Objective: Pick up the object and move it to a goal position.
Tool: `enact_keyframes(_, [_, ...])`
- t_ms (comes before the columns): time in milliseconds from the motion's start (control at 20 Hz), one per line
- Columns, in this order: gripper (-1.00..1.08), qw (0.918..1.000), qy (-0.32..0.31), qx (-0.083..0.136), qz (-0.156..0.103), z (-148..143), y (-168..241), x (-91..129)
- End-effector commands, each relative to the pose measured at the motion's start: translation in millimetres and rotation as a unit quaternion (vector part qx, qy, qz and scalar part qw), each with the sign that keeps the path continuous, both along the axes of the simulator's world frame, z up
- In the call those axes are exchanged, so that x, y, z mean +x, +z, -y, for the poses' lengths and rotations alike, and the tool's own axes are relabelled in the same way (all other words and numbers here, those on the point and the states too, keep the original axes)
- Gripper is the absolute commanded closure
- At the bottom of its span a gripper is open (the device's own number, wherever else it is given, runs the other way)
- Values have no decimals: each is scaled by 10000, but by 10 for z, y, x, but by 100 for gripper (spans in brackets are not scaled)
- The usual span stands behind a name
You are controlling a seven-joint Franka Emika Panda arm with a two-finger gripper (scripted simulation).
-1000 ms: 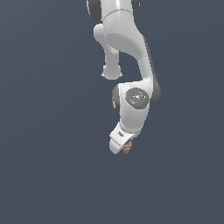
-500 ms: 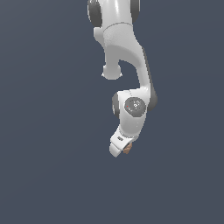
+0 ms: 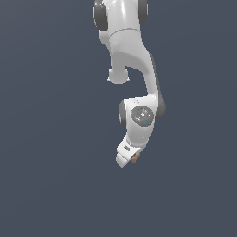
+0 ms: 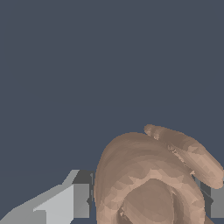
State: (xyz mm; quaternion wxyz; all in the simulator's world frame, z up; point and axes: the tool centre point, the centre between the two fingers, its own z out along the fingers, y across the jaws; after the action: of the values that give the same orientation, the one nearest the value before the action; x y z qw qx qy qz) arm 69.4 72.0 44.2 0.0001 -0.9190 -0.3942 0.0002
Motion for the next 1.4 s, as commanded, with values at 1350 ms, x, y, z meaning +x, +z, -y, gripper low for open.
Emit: enact_keyframes(1350, [108,10000,-2,-4,2,474,455,-499])
